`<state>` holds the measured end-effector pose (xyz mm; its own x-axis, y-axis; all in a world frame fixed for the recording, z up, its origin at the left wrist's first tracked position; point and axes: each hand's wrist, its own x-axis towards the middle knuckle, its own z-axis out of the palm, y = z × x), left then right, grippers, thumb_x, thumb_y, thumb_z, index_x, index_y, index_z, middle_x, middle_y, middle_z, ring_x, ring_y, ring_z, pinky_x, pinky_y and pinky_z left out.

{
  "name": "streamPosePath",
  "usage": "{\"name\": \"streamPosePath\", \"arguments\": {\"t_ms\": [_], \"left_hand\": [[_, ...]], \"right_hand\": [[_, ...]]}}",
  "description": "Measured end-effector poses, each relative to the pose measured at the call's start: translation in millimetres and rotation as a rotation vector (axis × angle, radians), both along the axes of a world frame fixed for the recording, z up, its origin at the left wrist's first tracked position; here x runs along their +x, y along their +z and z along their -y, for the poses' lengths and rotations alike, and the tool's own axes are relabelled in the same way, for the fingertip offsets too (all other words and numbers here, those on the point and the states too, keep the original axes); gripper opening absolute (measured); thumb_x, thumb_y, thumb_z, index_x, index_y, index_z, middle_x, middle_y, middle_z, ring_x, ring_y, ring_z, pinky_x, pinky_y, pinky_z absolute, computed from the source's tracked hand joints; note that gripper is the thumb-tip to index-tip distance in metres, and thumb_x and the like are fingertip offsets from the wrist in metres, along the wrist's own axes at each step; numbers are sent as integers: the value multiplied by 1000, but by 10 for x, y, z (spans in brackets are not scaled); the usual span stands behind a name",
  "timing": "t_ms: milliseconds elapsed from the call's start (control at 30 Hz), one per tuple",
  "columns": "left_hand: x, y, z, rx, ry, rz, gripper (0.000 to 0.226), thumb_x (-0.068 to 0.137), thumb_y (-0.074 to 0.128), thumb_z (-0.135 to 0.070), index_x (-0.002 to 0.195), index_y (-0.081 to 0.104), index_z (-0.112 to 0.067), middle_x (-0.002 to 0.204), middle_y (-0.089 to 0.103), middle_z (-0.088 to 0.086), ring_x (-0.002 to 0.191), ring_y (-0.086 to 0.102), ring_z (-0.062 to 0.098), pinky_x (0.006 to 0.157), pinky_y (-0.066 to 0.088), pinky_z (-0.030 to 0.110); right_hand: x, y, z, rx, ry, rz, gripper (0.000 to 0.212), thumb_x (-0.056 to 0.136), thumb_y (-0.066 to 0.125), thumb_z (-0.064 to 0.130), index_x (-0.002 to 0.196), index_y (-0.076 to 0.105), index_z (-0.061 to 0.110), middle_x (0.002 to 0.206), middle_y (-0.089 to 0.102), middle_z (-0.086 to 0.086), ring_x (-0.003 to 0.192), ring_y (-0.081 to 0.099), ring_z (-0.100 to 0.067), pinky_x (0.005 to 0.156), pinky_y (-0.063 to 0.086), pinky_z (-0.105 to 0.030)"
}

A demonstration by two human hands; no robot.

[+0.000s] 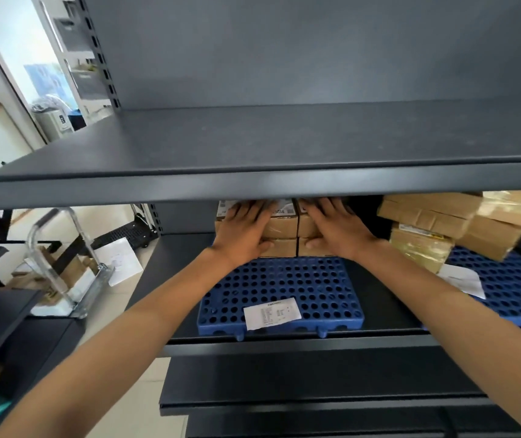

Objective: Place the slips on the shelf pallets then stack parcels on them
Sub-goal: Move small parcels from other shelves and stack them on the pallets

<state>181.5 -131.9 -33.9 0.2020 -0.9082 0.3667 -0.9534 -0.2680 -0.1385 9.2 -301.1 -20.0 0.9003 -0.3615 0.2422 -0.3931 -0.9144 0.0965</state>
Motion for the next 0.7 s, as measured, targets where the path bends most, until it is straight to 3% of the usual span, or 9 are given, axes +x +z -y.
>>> {"name": "streamPosePath", "arguments": {"t_ms": [133, 233, 400, 533, 700], "left_hand": [[59, 108, -77, 5, -75, -74, 92, 88, 64, -47, 156, 9, -21, 162, 21, 6, 149, 17, 26, 121, 20, 44], [123, 144, -175, -4, -84, -23, 95, 86, 65, -50, 157, 8, -20, 162, 20, 7, 149, 14, 27, 120, 18, 50], [261, 90, -278, 39, 84, -14, 106, 77, 69, -61, 156, 12, -20, 158, 25, 11, 147, 17, 35, 116, 10, 62], [289, 23, -248, 2, 51, -41, 96, 76, 76, -46, 153, 26, -18, 150, 41, 13, 139, 33, 37, 117, 25, 52], [329, -22, -213, -51, -27, 6, 94, 71, 82, -40, 149, 35, -15, 146, 48, 11, 133, 43, 37, 112, 34, 52]], "right_hand": [[-47, 129, 42, 94, 57, 46, 90, 83, 67, 51, 149, 9, 35, 159, 17, -8, 145, 16, -34, 114, 22, -51], [-47, 163, 50, 110, 63, 46, 89, 84, 66, 51, 150, 7, 37, 161, 14, -7, 145, 15, -34, 113, 25, -51], [-12, 52, 42, 98, 25, 0, 90, 85, 69, 40, 152, 9, 34, 161, 4, 0, 147, 3, -32, 105, 41, -52], [25, -18, 38, 44, 29, 33, 85, 84, 70, 34, 150, 17, 33, 157, 15, -4, 145, 12, -33, 98, 48, -53], [4, -75, 68, 48, 43, 74, 85, 82, 72, 32, 149, 19, 32, 156, 20, -6, 143, 17, -34, 94, 50, -52]]}}
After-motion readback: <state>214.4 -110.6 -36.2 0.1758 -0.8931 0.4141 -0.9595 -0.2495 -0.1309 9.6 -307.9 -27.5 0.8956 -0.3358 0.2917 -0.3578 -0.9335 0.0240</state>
